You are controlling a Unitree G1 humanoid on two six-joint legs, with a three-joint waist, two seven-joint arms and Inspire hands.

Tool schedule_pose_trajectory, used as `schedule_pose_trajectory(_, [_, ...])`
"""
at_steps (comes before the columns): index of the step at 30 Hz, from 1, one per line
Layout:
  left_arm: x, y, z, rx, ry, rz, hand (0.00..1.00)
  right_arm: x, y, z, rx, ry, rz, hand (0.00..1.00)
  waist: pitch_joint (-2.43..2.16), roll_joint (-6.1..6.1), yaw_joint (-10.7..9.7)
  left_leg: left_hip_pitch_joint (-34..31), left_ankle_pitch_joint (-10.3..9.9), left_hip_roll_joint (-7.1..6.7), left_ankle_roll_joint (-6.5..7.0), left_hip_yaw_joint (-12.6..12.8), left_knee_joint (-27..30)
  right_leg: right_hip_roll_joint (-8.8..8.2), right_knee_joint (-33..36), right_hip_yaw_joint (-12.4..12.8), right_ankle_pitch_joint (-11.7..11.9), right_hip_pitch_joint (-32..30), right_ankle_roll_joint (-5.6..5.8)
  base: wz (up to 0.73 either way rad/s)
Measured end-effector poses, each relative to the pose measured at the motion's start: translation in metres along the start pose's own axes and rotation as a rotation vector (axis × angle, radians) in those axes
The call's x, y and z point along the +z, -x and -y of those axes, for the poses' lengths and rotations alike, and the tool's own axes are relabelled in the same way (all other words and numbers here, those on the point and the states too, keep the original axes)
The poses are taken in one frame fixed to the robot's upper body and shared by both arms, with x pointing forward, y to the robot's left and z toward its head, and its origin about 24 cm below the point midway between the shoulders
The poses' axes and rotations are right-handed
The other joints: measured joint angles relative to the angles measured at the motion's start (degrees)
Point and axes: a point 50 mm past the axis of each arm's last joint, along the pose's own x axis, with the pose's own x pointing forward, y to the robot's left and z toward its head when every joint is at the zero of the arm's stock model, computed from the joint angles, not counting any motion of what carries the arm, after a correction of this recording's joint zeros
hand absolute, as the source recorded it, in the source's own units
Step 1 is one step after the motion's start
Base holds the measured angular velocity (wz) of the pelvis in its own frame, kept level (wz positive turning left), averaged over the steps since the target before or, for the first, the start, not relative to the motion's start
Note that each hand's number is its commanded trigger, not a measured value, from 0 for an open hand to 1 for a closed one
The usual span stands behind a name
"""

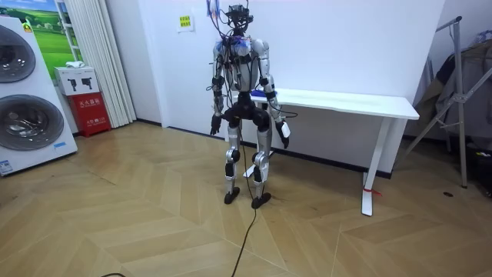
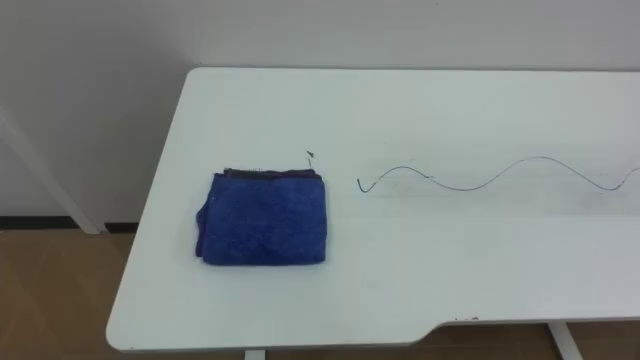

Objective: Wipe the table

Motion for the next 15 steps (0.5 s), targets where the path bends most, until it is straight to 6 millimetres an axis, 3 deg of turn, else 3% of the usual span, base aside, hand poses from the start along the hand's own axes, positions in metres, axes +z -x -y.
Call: schedule_pose_trajectory(15, [0.0087, -0.0010, -0.0011, 0.006, 0.009, 0.031, 0.00, -0.0001, 0.0000, -0.0017, 0.033, -0.041, -0.003, 0.00, -0.10, 0.09, 0.1, 0.1, 0.0, 0.00, 0.00, 0.0, 0.0, 0.02, 0.0, 0.1, 0.0, -0.2, 0.00, 0.00])
